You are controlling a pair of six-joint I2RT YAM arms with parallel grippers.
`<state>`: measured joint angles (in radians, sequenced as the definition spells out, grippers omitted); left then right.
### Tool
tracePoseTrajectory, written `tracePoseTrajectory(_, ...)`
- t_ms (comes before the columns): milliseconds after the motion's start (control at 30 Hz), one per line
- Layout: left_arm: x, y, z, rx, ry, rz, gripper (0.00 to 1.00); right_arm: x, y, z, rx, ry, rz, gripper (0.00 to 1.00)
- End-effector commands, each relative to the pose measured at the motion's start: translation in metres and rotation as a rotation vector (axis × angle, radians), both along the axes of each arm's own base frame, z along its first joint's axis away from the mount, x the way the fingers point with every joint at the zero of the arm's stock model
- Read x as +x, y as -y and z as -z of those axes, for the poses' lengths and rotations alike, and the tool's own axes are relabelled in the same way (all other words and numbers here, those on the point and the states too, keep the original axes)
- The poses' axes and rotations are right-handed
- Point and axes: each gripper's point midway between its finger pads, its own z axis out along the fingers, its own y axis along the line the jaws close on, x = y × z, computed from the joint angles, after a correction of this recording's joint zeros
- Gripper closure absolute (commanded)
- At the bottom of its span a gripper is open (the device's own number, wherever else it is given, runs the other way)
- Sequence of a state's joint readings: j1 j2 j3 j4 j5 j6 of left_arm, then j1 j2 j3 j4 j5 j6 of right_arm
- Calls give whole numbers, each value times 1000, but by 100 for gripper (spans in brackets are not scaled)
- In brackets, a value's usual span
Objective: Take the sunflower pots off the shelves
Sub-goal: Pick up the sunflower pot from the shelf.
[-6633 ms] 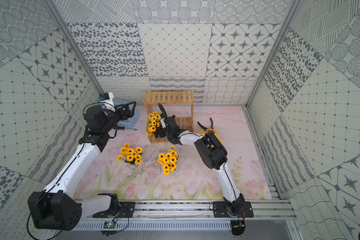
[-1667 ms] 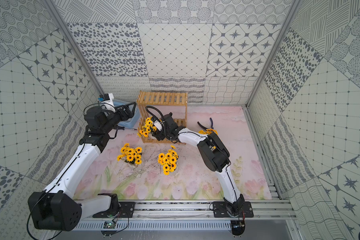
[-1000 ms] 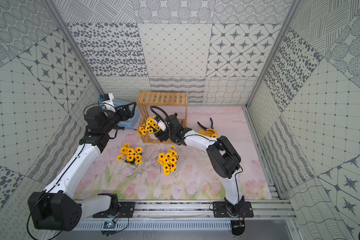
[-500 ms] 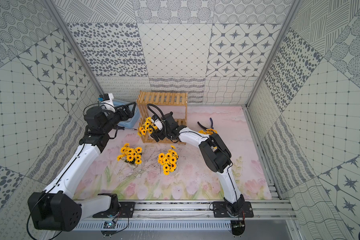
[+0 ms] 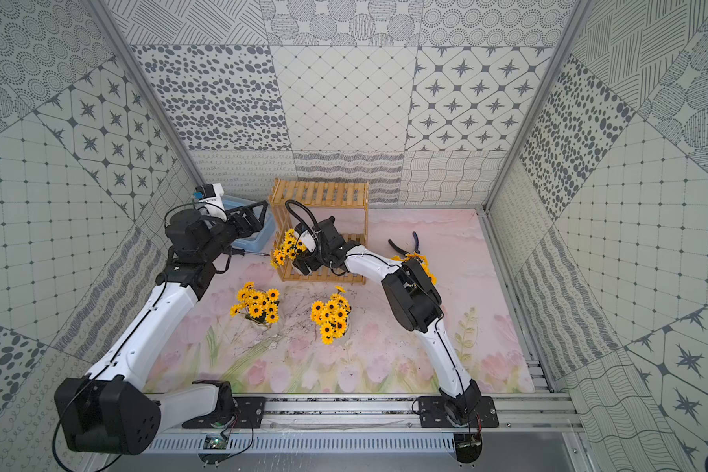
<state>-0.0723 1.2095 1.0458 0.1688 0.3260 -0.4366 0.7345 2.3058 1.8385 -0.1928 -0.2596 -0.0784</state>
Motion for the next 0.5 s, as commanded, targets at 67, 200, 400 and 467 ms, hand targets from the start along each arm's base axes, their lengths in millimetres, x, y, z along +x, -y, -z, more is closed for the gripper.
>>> tracePoseTrajectory(67, 2, -4, -11, 15, 50, -9, 4, 1, -5, 6, -4, -9, -10, 16)
tracePoseTrajectory(200, 2, -5, -11, 15, 51, -11, 4, 1, -3, 3, 4, 10, -11, 33)
tracePoseTrajectory(400, 1, -5, -12, 15, 54, -11, 4, -3, 0, -3, 16, 43, -18, 43)
tracePoseTrajectory(467, 1, -4, -13, 15, 55, -11, 4, -3, 3, -8, 13, 60, -11, 46)
